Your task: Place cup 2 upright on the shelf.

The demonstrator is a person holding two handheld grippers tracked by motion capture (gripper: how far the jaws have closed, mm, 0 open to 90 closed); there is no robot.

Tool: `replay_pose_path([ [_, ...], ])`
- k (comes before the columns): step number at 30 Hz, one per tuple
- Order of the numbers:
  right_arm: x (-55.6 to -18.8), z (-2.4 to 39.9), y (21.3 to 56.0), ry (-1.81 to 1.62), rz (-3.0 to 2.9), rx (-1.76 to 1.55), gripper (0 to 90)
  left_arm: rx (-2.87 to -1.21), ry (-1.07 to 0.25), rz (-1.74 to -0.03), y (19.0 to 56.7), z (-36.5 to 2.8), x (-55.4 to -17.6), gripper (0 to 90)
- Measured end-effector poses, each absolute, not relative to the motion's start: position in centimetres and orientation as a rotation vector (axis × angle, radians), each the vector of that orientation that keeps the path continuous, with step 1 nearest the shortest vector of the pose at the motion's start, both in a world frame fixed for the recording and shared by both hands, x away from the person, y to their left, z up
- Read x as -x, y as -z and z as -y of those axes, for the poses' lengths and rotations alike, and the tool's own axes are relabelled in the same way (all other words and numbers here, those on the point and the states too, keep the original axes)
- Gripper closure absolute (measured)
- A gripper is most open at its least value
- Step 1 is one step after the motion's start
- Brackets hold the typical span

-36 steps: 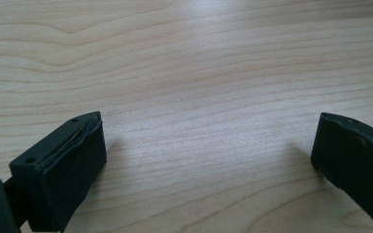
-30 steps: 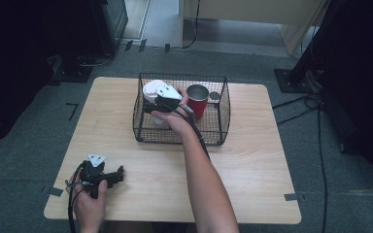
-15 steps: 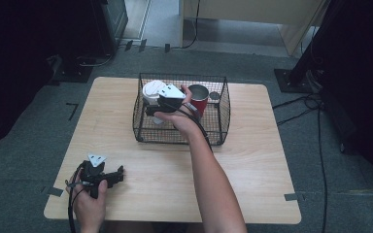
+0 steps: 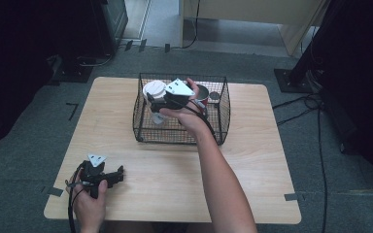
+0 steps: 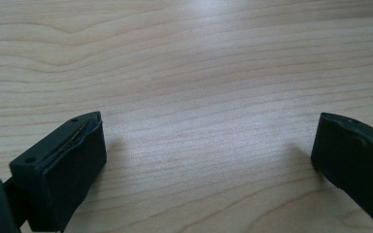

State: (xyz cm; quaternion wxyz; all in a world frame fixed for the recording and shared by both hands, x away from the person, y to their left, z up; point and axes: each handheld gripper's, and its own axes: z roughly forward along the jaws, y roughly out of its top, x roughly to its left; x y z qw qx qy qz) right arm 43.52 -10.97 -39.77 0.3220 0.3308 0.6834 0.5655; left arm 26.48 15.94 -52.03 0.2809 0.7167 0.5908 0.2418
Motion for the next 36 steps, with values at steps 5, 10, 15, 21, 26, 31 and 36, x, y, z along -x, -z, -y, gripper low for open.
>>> replay_pose_path([
  [5,-42.4,12.0,39.2,-1.49,-1.782,-0.857,1.1,-1.92,-0.648,-1.584,52.0,-15.9,-26.5,0.1],
  [10,-41.3,13.2,39.0,-1.484,-1.777,-0.858,1.5,-1.919,-0.648,-1.584,52.0,-15.9,-26.5,0.1],
  [15,-40.1,14.4,39.0,-1.489,-1.769,-0.86,1.5,-1.919,-0.648,-1.584,52.0,-15.9,-26.5,0.1],
  [21,-38.8,16.1,39.5,-1.484,-1.757,-0.874,1.5,-1.916,-0.648,-1.585,52.0,-15.9,-26.5,0.1],
  [26,-37.7,17.4,40.1,-1.478,-1.752,-0.887,1.6,-1.918,-0.648,-1.585,52.0,-15.9,-26.5,0.1],
  [31,-36.7,18.6,40.5,-1.474,-1.74,-0.893,1.6,-1.92,-0.649,-1.582,52.0,-15.9,-26.5,0.1],
  [36,-35.7,19.9,40.8,-1.474,-1.723,-0.909,2.4,-1.917,-0.647,-1.583,52.0,-15.9,-26.5,0.1],
])
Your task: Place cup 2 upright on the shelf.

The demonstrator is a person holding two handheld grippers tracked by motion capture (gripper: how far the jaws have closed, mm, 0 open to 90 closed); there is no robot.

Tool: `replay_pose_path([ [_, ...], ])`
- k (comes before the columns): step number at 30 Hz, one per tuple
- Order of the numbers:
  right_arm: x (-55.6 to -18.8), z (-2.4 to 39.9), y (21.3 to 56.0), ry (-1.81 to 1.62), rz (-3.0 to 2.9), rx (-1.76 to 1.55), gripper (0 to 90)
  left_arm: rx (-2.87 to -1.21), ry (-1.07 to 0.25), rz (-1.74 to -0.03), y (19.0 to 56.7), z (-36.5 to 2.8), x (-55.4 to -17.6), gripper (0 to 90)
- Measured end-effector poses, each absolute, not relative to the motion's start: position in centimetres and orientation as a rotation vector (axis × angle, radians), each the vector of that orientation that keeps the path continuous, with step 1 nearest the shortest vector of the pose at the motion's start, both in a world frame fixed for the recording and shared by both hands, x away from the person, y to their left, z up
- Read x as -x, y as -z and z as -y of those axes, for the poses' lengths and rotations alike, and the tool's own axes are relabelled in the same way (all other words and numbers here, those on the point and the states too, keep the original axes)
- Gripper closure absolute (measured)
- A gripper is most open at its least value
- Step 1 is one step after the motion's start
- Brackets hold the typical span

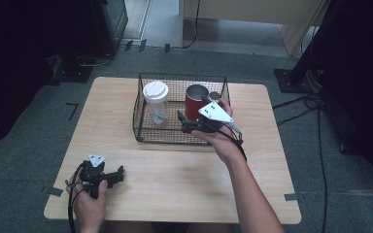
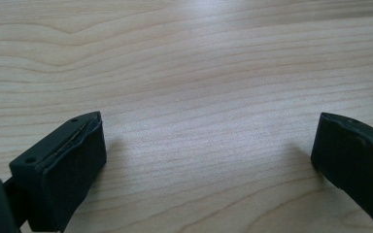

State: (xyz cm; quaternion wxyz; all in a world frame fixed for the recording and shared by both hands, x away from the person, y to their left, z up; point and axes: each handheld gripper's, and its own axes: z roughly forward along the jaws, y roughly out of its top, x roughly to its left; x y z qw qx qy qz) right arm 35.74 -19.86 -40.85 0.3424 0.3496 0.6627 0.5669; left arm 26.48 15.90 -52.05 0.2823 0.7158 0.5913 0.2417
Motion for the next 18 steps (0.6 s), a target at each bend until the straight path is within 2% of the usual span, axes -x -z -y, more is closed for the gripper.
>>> replay_pose_path([
  [18,-32.4,23.7,41.8,-1.474,-1.668,-0.956,2.3,-1.918,-0.648,-1.583,52.0,-15.9,-26.5,0.1],
])
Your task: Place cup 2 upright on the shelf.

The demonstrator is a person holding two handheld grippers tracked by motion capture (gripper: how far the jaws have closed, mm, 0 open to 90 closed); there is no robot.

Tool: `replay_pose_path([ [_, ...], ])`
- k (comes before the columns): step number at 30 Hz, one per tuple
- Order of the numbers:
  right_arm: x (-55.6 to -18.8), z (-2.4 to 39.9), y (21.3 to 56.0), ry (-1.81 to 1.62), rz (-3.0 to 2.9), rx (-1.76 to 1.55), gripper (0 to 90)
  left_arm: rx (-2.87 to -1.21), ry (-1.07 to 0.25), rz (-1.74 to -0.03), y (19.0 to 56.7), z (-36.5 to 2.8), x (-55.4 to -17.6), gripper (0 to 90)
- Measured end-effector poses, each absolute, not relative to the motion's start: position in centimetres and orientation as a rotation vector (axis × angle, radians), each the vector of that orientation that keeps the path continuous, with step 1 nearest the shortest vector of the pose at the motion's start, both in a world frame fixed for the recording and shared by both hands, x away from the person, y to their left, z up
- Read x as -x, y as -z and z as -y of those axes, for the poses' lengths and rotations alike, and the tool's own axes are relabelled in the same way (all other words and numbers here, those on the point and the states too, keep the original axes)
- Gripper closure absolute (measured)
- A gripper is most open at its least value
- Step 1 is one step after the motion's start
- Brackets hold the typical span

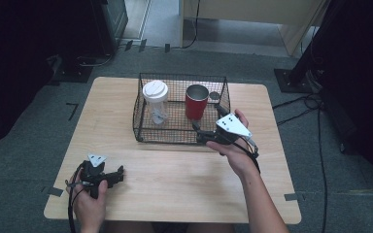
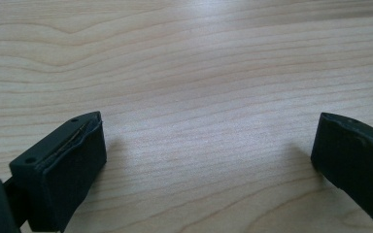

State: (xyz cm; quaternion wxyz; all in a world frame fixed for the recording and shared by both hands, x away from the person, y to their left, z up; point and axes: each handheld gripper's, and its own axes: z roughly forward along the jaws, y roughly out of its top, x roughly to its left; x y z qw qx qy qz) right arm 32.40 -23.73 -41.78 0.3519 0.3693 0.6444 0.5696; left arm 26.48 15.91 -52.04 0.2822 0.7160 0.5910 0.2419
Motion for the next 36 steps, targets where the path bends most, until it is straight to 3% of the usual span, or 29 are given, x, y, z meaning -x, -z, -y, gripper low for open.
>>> replay_pose_path([
  [36,-27.4,30.4,46.4,-1.39,-1.618,-1.113,1.8,-1.917,-0.648,-1.582,52.1,-15.9,-26.5,0.1],
])
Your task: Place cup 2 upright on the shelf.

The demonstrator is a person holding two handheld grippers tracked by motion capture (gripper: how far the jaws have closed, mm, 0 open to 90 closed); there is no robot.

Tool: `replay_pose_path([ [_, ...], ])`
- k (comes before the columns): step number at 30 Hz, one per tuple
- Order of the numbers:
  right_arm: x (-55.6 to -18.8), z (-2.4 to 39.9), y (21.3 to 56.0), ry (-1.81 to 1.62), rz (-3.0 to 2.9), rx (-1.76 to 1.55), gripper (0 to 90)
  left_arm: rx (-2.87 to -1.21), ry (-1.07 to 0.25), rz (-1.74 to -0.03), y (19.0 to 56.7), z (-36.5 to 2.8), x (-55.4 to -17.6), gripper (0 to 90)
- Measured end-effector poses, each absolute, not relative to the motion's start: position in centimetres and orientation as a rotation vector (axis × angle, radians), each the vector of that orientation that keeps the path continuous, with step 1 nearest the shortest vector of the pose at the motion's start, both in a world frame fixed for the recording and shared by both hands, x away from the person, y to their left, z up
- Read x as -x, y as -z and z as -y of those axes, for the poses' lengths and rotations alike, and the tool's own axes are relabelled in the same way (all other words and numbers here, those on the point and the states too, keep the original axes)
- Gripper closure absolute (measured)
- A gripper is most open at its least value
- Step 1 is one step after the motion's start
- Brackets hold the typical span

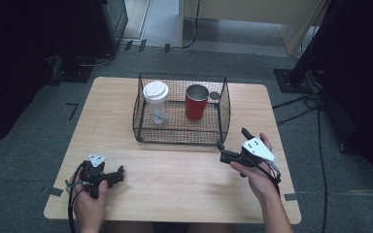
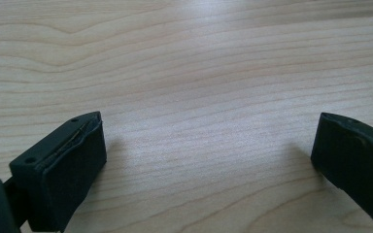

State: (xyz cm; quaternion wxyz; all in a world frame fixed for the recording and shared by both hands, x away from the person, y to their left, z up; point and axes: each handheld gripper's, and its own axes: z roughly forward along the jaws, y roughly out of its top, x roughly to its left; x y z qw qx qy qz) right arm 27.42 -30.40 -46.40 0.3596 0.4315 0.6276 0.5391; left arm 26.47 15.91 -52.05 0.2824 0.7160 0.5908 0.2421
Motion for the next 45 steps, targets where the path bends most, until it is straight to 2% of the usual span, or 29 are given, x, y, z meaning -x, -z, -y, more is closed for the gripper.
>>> replay_pose_path([
  [33,-21.9,37.9,52.1,-1.186,-1.575,-1.354,1.8,-1.926,-0.645,-1.57,52.1,-15.8,-26.4,0.1],
  [45,-20.4,39.6,52.4,-0.901,-1.777,-1.578,1.7,-1.928,-0.642,-1.568,52.1,-15.8,-26.4,0.1],
])
